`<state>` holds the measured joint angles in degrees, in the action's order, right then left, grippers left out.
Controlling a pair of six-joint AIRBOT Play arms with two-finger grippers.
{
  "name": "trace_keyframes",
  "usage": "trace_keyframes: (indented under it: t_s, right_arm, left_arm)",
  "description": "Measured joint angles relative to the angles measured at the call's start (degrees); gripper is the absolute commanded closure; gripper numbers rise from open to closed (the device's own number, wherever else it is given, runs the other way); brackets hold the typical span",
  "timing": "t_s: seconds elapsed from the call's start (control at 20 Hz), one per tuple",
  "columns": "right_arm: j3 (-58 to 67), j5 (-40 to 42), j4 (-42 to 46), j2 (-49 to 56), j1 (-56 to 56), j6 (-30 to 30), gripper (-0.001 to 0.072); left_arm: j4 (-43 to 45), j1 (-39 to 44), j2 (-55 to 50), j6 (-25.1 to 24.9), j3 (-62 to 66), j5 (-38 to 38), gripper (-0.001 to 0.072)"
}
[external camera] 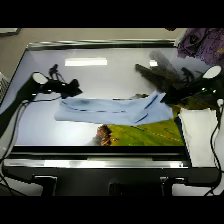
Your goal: Fold the clothes and pants, and hang the long-sleeved shirts on hangers.
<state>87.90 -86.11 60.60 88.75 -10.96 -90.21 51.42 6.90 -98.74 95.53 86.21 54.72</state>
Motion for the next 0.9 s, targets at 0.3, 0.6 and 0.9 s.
trace_keyframes:
  t_s: [0.3,0.6,0.9]
  right_arm:
    - [7.9,-5.6,5.7,-7.8,0.0,-6.5,0.0681]
    - [14.3,-8.3,7.2,-9.5,0.0,-8.5,0.0681]
    - [15.8,-9.7,7.6,-9.7,0.0,-9.4,0.0681]
  left_arm:
    - [-15.9,19.3,-7.9,0.1,0.9,-11.7,0.0695]
    - [-27.8,33.2,-17.6,1.7,9.2,-20.0,0.0695]
    - [-30.8,38.8,-24.3,7.4,17.4,-22.0,0.0698]
